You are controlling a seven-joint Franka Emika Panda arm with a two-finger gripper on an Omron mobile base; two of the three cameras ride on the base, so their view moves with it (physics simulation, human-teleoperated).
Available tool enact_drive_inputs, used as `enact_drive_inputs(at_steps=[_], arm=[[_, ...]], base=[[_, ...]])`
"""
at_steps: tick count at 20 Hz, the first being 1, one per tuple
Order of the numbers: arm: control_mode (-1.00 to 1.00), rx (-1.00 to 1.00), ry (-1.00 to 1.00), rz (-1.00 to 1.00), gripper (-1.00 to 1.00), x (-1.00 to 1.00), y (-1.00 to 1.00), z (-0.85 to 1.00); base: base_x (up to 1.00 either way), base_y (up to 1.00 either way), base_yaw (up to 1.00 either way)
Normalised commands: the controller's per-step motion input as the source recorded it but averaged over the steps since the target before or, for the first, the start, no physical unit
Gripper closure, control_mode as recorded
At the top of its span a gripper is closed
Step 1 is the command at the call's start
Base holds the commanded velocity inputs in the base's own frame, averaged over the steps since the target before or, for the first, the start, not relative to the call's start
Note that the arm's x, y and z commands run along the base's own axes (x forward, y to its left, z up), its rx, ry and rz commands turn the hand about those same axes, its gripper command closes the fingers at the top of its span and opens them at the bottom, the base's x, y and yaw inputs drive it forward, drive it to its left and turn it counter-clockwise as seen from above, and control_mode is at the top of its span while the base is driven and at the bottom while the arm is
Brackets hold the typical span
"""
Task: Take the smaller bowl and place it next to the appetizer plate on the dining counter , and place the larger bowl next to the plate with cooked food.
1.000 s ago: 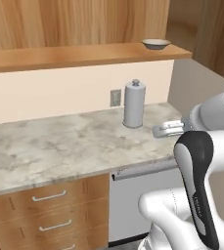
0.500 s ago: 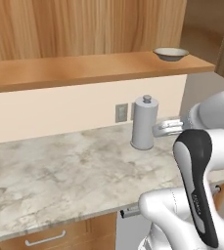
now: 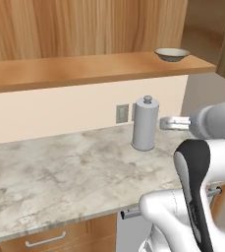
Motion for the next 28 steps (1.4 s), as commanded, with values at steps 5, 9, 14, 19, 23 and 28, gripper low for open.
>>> enact_drive_inputs(at_steps=[5, 9, 14, 19, 23, 28], arm=[[-1.0, 0.25, -0.19, -0.27, -1.0, 0.0, 0.02, 0.76], [-1.0, 0.33, 0.07, -0.09, -1.0, 0.0, -0.1, 0.7], [-1.0, 0.34, 0.11, -0.05, -1.0, 0.0, -0.08, 0.22], [-1.0, 0.14, 0.05, -0.19, -1.0, 0.01, -0.14, 0.37], [-1.0, 0.05, 0.01, -0.24, -1.0, 0.34, -0.31, 0.08], [-1.0, 0.0, 0.01, -0.16, -1.0, 0.74, -0.37, 0.15]], base=[[0.0, 0.0, 0.0], [0.0, 0.0, 0.0], [0.0, 0.0, 0.0], [0.0, 0.0, 0.0], [0.0, 0.0, 0.0], [0.0, 0.0, 0.0]])
